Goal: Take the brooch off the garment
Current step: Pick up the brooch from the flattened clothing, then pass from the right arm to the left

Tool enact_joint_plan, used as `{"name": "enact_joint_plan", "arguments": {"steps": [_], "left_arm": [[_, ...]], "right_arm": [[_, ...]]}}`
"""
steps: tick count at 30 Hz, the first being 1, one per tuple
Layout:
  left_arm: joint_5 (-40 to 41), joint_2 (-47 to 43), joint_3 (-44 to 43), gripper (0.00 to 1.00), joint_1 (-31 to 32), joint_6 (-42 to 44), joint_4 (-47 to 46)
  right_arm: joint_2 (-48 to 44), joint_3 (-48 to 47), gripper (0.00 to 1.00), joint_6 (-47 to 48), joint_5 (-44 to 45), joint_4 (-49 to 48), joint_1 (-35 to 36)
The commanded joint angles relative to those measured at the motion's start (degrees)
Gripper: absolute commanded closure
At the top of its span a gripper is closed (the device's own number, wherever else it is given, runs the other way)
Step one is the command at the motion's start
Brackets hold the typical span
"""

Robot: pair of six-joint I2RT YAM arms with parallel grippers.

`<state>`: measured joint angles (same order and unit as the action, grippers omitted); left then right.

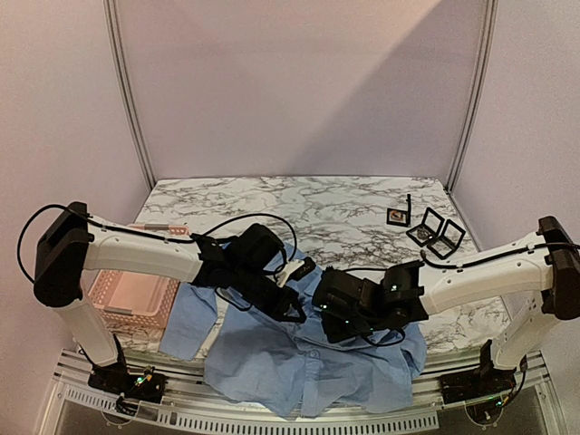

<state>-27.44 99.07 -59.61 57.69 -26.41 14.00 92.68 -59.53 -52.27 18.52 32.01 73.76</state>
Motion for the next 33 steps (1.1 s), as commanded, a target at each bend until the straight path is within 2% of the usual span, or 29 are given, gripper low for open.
{"name": "enact_joint_plan", "arguments": {"steps": [1,9,13,17,19,21,26,33], "left_arm": [[-0.50,0.16,0.35,1.00,0.40,-0.07,-0.64],[0.88,-0.89,0.55,1.00,0.43,0.08,-0.81],[3.91,-2.89,0.73,0.84,0.37,0.82,-0.56],[8.47,-5.96,0.47,0.48,-0.18,2.14,-0.09],[9.86,-7.04,-0.04,0.38,-0.97,2.62,0.46],[11.14,-7.84,-1.11,0.31,-1.85,3.29,1.41],[11.98,-8.99,-4.20,0.24,-2.93,6.05,2.34],[0.93,-4.65,-8.48,0.19,-3.13,7.41,-0.76]], "right_arm": [[1.60,-1.04,0.86,-0.43,0.89,1.04,-0.41],[1.30,0.36,1.00,-3.94,4.61,0.62,-0.38],[-3.55,6.31,1.00,-5.24,4.90,-8.18,-0.84],[-10.43,14.88,1.00,-2.93,0.68,-22.87,-3.44],[-13.43,18.87,1.00,-1.68,-1.83,-29.96,-4.94],[-16.05,21.82,1.00,-0.46,-3.12,-36.45,-5.81],[-19.77,26.50,1.00,1.52,-3.20,-42.82,-6.97],[-23.14,30.55,1.00,5.21,-2.32,-53.64,-8.25]]}}
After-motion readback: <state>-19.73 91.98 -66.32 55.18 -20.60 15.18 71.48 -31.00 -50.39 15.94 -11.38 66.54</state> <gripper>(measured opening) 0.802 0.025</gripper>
